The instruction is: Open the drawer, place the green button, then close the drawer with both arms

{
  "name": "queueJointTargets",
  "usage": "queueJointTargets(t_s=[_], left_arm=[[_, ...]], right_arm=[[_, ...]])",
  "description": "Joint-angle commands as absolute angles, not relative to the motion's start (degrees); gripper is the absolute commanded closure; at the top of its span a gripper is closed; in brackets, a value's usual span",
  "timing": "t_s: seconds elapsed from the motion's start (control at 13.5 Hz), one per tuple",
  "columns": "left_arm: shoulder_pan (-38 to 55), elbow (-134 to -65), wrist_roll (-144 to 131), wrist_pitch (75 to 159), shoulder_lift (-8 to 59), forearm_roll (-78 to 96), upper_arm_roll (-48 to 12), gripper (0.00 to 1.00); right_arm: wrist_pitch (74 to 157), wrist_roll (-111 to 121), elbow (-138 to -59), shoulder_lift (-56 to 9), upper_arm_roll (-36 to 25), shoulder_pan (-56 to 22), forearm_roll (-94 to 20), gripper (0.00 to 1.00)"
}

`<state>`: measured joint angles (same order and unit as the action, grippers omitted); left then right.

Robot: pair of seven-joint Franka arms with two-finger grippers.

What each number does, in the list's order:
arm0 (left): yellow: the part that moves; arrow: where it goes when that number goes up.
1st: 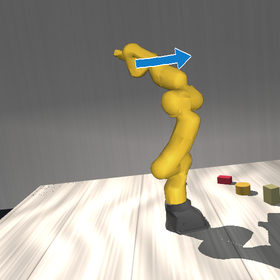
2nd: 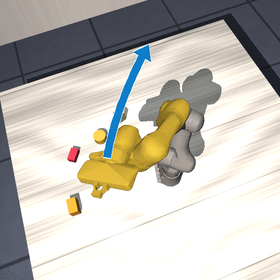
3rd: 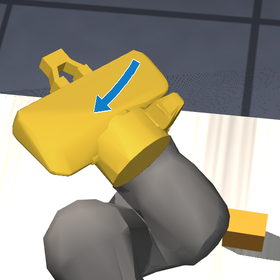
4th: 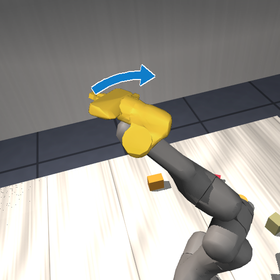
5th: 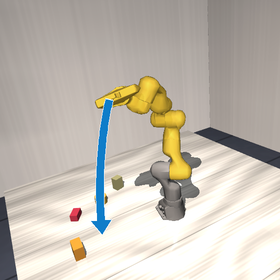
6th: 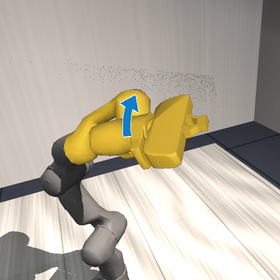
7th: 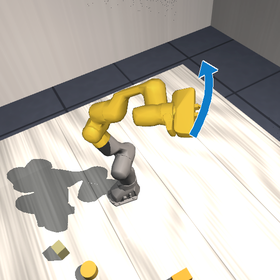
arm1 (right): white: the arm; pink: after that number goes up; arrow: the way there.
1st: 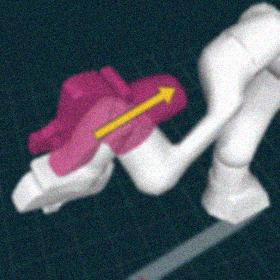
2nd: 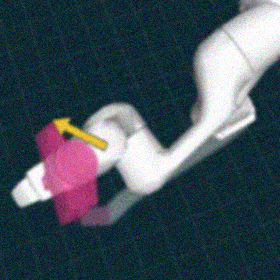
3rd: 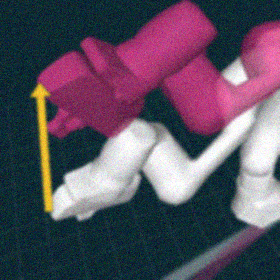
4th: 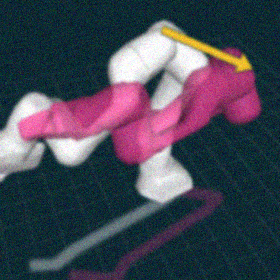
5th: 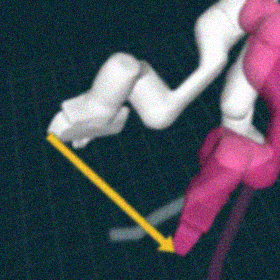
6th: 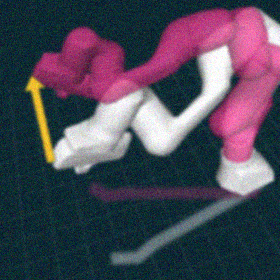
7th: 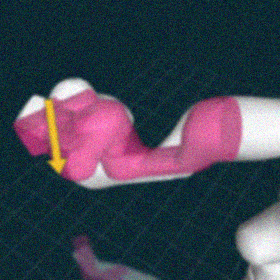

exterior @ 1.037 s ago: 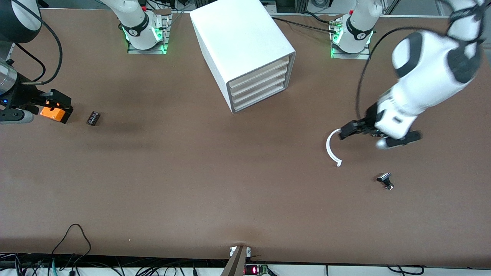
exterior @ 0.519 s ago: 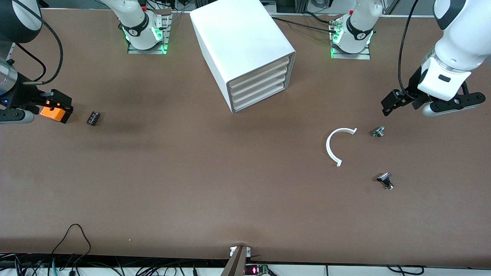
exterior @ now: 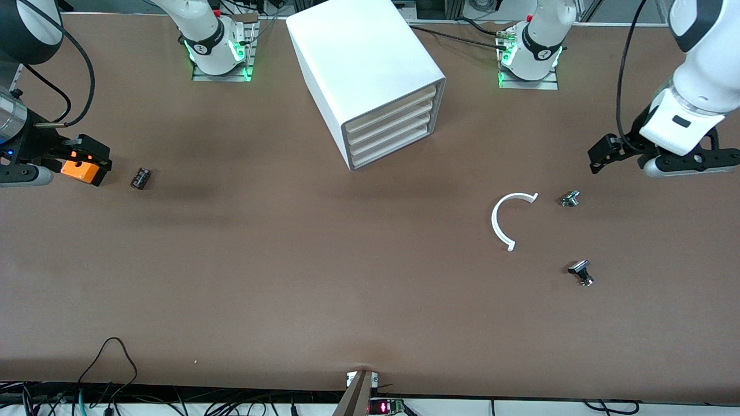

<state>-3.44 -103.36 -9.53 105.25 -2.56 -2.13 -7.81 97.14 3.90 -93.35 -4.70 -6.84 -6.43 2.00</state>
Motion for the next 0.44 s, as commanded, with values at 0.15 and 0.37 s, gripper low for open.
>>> queueJointTargets(t_s=[0.15, 0.37], left_arm=[[-4.0, -100.8, -6.9, 99.1, -2.0, -2.3, -8.2, 0.00], [-3.9, -99.8, -6.9, 99.2, -1.6, -2.2, -8.5, 0.00]], right_arm=[[96.5, 3.9, -93.3, -4.1, -6.9, -6.6, 0.8, 0.00], [96.5, 4.1, -93.3, -4.1, -6.9, -6.5, 0.8, 0.00]])
